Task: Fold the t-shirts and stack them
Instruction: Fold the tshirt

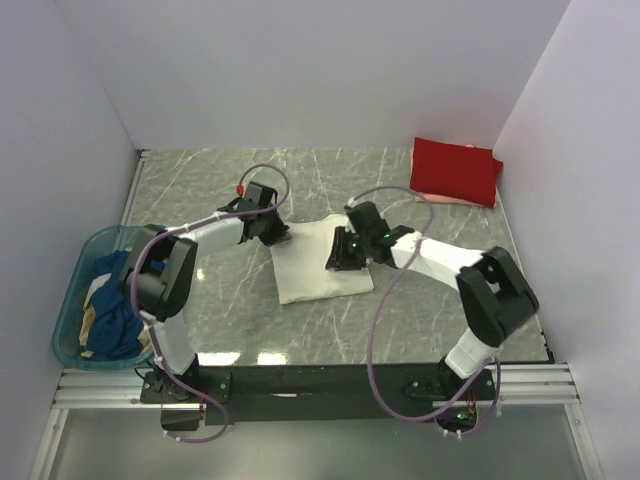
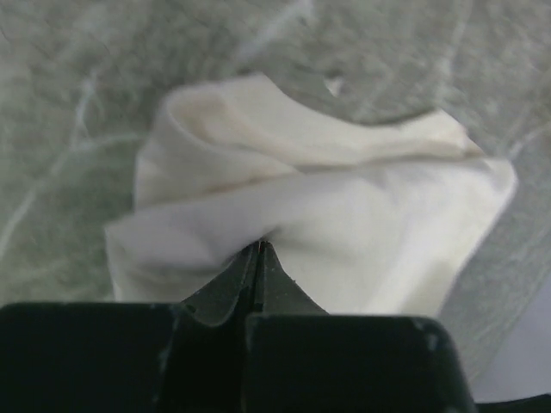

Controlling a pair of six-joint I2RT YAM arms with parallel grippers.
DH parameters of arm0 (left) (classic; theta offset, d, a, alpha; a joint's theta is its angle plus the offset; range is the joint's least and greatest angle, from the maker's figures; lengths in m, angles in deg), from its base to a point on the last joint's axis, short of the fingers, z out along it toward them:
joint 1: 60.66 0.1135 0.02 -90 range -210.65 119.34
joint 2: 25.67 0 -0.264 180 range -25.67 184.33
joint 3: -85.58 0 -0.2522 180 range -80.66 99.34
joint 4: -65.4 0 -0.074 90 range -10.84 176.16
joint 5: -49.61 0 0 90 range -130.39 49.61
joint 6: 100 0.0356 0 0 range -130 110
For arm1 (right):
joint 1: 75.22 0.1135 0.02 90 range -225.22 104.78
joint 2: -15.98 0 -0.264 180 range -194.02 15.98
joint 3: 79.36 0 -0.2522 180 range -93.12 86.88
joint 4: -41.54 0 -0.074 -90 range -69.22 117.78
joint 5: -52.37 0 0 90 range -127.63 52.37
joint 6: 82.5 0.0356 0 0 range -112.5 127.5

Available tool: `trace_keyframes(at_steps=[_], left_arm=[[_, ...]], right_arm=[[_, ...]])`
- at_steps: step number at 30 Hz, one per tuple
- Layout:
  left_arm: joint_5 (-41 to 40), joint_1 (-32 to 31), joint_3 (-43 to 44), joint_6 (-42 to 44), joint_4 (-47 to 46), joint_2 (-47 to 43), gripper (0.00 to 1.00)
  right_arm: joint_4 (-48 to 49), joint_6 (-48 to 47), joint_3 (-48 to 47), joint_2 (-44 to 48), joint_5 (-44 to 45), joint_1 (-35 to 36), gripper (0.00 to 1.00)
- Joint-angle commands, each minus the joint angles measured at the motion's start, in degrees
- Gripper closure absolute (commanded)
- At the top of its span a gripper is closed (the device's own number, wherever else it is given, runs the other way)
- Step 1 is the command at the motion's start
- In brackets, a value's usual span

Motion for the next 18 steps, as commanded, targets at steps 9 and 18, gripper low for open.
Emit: trace_keyframes(at_steps=[9,18], left_arm=[[2.45,3.50,6.56,2.99,1.21,6.27,0.99],[-2.98,5.09,14.47,7.20,9.46,5.48,0.92]], right_arm=[[5.61,1.12,8.15,-3.98,1.10,2.17,0.64],[4.65,1.21,10.00,4.62,-2.14,1.73,0.62]])
